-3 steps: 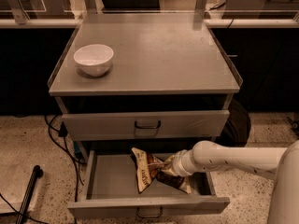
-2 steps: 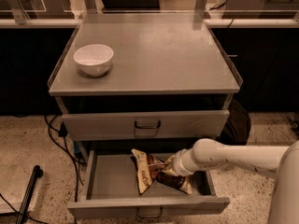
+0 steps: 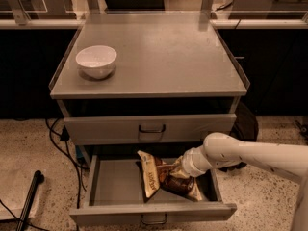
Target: Pick brown chip bag from middle drawer and place on counter
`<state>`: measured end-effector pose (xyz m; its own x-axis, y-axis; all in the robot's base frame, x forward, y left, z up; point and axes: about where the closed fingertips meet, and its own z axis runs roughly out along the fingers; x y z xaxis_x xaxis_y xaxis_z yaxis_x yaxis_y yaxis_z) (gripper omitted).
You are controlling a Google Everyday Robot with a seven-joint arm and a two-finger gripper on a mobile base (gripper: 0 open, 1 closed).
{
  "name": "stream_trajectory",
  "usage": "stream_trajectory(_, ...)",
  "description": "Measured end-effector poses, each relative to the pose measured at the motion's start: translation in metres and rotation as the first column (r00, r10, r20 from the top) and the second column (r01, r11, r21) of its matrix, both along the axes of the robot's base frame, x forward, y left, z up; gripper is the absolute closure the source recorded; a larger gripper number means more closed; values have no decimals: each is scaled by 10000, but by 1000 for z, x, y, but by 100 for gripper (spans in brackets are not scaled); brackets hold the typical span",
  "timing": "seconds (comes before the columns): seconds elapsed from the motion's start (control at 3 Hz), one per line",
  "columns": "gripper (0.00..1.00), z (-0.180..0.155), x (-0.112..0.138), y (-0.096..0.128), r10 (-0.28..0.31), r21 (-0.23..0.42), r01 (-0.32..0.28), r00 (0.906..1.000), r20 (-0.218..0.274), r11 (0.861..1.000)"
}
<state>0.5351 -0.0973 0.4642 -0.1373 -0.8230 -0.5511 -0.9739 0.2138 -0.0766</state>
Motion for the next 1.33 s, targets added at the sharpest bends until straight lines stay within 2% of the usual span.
stream_trajectory(0.67,100,62,-32,-8,489,-402,-487,9988,39,9980)
stream_trajectory(1.0,100,116,-46,-14,574,-863,-527,9970,529,9949)
stream_trajectory(1.33,100,124,-46,-12,666,-867,-621,9965,506,9943)
